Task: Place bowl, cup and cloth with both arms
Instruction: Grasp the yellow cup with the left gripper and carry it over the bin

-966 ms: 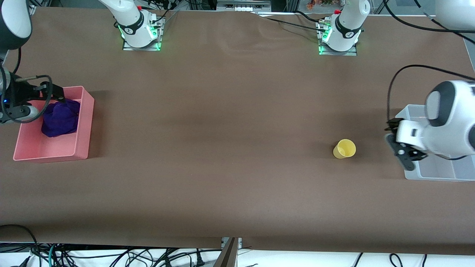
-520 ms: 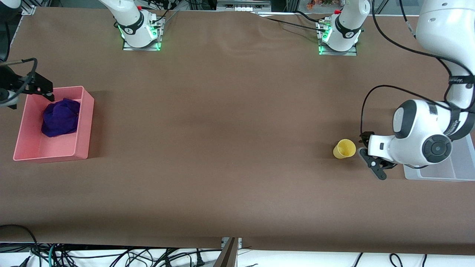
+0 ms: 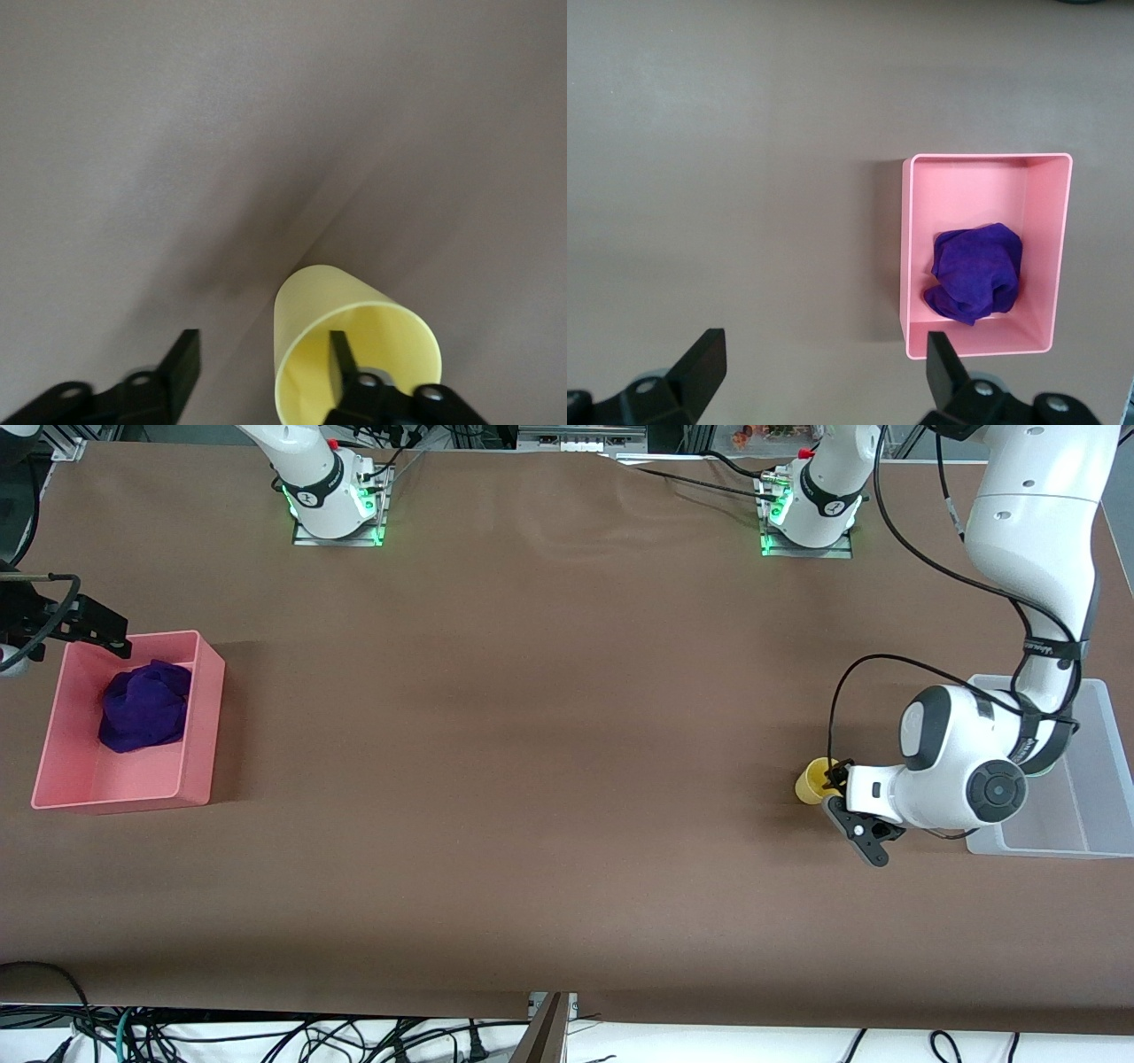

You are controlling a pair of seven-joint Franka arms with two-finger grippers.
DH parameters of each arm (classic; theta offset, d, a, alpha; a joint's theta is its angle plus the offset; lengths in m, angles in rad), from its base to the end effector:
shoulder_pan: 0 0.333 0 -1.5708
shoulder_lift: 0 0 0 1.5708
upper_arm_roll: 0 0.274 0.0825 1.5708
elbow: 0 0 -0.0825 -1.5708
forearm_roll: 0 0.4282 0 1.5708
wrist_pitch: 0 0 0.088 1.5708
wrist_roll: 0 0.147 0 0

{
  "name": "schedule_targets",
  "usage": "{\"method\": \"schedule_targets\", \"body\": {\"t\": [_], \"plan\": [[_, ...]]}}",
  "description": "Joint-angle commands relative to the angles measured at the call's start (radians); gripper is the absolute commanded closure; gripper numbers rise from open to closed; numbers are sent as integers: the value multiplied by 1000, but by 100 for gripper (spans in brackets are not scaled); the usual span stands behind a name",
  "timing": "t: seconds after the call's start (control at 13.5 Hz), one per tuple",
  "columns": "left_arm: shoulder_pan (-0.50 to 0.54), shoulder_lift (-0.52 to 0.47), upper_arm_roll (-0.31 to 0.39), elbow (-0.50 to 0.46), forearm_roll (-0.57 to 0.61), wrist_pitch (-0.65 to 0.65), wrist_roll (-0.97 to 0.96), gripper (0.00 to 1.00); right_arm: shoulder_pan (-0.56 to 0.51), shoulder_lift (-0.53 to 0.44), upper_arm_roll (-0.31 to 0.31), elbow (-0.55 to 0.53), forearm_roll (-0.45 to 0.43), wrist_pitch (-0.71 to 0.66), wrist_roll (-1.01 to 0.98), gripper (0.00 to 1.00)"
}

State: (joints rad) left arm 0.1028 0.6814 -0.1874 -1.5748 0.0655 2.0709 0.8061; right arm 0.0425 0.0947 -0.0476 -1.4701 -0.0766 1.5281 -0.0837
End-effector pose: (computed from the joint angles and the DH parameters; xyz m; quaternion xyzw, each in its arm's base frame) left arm 0.6802 -0.0475 0.1327 0.8974 -0.4315 -0.0691 0.0614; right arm 0.6182 -0.0136 0.5335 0.9983 0.0384 -0.0201 0.0397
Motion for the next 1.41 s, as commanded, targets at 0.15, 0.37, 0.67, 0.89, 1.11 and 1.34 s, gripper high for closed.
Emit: {"method": "schedule_targets", "body": {"t": [0.15,0.37,0.67,0.89,1.11,1.34], "plan": [[0,9,2,-17,-15,26,-8,100,-9,-3,5,1,12,-16,7,0],[1,-11,2,-16,-13,-11,-8,100,-7,-3,6,1,15,-12,9,0],[8,-130,5,-4,-12,-207,-10,100,-4,5,8,1,17,-3,9,0],[35,-235,26,-2,46,-346,10,100,-1,5,11,1,17,-3,9,0],[95,-312,31,-1,119,-480,73,100,-1,5,11,1,18,-5,9,0],[225,-309,34,27,204,-480,243,100,-1,5,11,1,17,-3,9,0]]}}
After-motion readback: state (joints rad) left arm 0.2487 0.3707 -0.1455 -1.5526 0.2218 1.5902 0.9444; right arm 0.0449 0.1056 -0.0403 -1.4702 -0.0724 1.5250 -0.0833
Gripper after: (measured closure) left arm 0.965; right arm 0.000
